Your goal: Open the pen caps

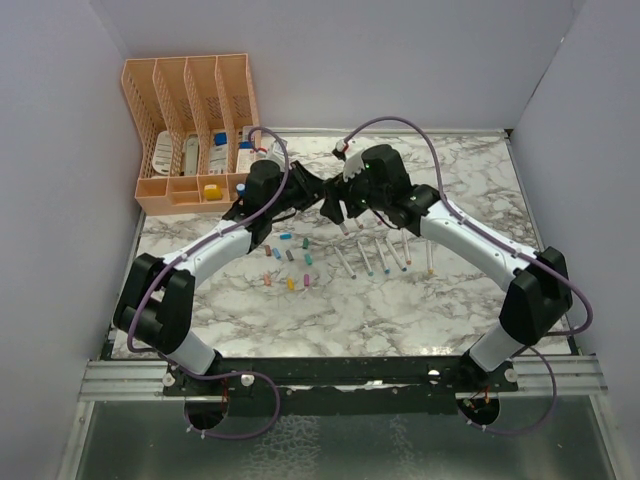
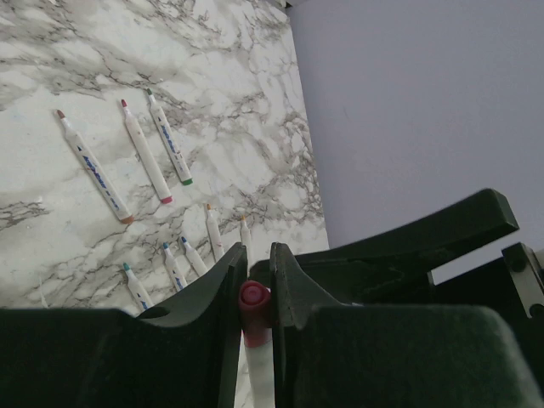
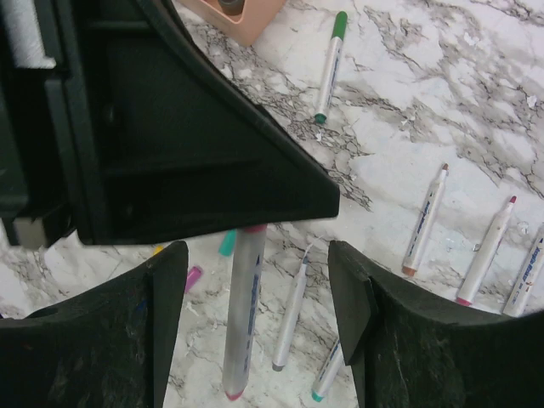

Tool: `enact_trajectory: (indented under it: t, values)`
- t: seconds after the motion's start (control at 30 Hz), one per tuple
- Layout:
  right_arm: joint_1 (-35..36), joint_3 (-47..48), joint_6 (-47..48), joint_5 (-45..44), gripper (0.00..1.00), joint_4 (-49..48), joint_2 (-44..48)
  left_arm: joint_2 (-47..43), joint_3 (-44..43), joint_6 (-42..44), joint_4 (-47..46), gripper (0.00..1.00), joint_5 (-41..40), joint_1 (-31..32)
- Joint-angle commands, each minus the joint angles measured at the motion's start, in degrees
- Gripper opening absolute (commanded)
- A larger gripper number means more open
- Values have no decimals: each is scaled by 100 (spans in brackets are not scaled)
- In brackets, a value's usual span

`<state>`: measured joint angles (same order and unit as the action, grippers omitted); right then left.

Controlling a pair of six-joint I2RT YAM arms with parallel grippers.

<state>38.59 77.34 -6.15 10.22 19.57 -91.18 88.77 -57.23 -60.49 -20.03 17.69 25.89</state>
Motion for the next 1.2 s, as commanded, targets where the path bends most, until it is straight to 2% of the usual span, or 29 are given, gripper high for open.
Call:
enact_trajectory:
  t: [0.0,0.17,0.4,0.6,0.73,0.93,1.07,1.17]
  values:
    - [35,281,21,121,65,-4,-274,-199,-138,146,29,0,-96,162]
    - [34,324,-6,143,47,-20,-365,-215,-159,184,85,0,-165,206]
    - [34,307,-48,166,3,-27,-385,-211,-175,224,126,0,-210,215]
    - [32,253,-43,142,1,119,-402,-243,-315,375,410,0,-727,178]
    - [35,-139,-67,140,1,191,-218,-155,-638,477,622,0,-994,-72]
    - [35,-1029,-246,186,1,223,528,214,-1153,719,845,0,-1041,-652]
    - [35,-1466,-346,-9,1,285,1009,522,-1430,903,1031,0,-942,-762]
    - [35,-1598,-373,-147,1,326,1193,558,-1321,920,990,0,-910,-781]
